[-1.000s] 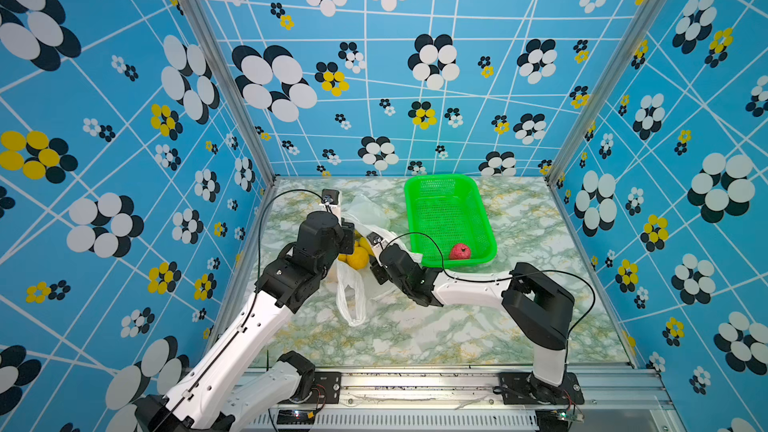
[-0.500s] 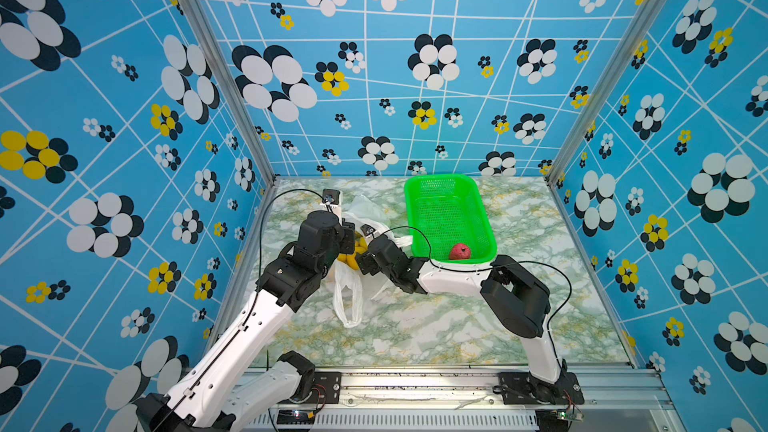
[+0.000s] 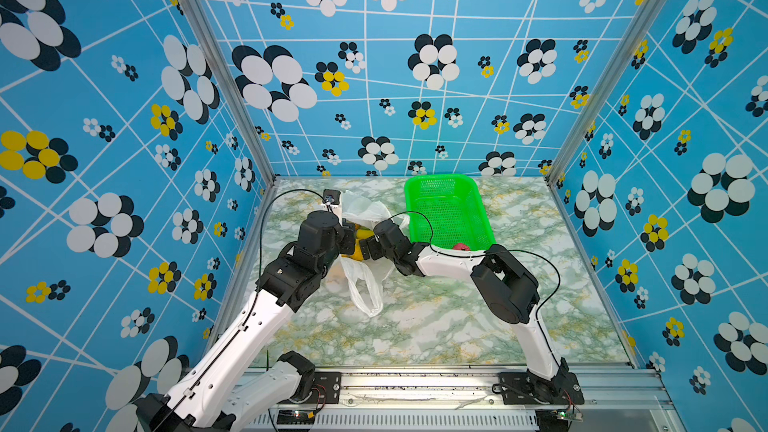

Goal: Untie the knot of the plastic bag and take out the fruit
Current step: 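Reach the right gripper down into the bag toward the wrinkled yellow fruit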

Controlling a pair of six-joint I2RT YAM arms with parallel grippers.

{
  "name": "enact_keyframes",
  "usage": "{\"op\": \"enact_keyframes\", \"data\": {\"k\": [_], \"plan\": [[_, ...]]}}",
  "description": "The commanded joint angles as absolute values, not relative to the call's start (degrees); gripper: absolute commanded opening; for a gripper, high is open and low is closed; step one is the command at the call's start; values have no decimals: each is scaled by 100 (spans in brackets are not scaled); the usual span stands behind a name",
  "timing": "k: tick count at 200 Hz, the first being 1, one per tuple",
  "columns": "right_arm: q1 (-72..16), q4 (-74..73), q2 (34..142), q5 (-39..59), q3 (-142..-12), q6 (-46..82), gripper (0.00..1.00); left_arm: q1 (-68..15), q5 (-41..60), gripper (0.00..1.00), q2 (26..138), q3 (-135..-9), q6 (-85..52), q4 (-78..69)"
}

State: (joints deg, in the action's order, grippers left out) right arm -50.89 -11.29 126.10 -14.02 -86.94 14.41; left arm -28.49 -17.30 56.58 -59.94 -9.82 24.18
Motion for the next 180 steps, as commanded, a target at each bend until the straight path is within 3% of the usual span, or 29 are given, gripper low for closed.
{"op": "enact_keyframes", "data": {"k": [1,15,46,79,104,128,139,180], "plan": [[-5060,-731,12887,-933,-8542,1484,99,-2812,-1718,0,5676,-6074,-1022,2408],[-5062,-760,12867,-873,-8501,1484,95,-2812,-1722,0,5673,-6090,-1027,2407],[-5163,-1257,12507,-612,-7947,1318,75,-2814,-1717,0,5665,-6084,-1019,2408],[-5585,-1763,11936,-974,-7366,959,68,-2804,-1695,0,5660,-6084,-1015,2406],[-5800,-2003,11832,-1212,-7203,857,70,-2796,-1670,0,5645,-6077,-1018,2396],[-5810,-1706,12039,-1692,-7531,890,91,-2795,-1652,0,5626,-6080,-1024,2404],[-5791,-1444,12187,-2054,-7796,829,96,-2791,-1643,0,5627,-6078,-1028,2397],[-5509,-1006,12428,-2356,-8475,786,99,-2784,-1612,0,5651,-6081,-1024,2402]]}}
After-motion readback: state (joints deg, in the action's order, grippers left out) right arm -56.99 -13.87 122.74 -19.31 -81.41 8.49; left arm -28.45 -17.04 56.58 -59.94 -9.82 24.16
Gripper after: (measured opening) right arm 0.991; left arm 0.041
